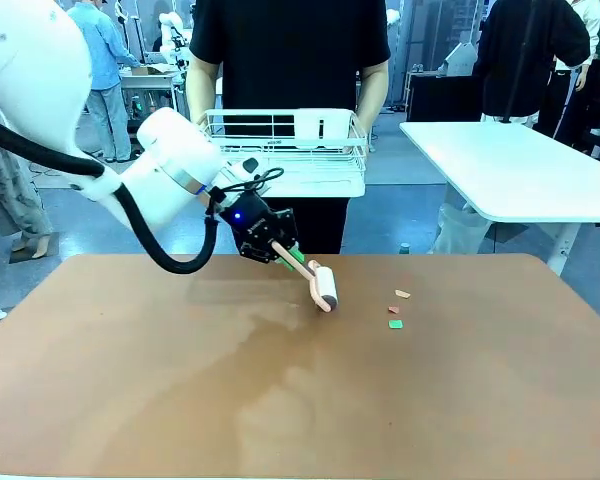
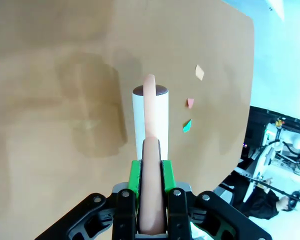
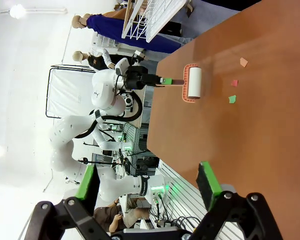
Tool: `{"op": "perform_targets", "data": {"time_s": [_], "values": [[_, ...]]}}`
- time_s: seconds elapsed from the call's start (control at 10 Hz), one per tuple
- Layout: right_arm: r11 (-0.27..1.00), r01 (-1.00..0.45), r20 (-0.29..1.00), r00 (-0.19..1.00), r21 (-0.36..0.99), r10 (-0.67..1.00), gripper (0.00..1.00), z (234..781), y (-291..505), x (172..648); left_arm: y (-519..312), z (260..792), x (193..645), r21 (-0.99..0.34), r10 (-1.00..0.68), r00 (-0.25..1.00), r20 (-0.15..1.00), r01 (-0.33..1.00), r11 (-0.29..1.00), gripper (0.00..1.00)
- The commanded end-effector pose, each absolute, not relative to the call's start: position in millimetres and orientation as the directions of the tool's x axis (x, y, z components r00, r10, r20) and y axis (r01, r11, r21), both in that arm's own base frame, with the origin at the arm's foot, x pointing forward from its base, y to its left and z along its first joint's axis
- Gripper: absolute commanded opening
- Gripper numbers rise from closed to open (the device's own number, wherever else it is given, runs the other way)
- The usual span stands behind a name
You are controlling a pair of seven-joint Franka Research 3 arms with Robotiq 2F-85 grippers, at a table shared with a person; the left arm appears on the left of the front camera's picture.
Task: Clean the table.
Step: Clean the table with the Lint Roller when the human lifts the Dish drying rack.
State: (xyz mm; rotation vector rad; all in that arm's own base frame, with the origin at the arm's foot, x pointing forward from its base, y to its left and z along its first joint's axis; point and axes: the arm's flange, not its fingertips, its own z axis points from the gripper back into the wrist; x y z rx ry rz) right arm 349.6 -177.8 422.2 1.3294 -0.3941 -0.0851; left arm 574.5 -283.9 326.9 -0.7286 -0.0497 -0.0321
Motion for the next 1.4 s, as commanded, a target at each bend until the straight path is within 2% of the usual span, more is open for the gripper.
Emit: {"op": "perform_targets", "data": {"time_s": [0.0,0.6,1.1,1.3], "values": [[0.247,-0.156,0.227,0.93,0.956,-0.29,1.0,425.8,-177.5,349.0,-293.4,323.0,589.6,-0.655,0.014,0.999,0.043,0.018,0.755,0.21],[0.247,-0.156,0.227,0.93,0.956,-0.29,1.0,425.8,-177.5,349.0,-321.9,274.3,595.3,-0.643,-0.1,0.993,-0.065,0.035,0.765,0.21],[0.247,-0.156,0.227,0.93,0.956,-0.29,1.0,425.8,-177.5,349.0,-423.7,233.4,586.8,-0.609,-0.311,0.948,-0.071,0.206,0.766,0.21],[0.247,-0.156,0.227,0.93,0.956,-0.29,1.0,425.8,-177.5,349.0,-466.1,220.4,588.1,-0.608,-0.366,0.925,-0.107,0.23,0.76,0.21]]}}
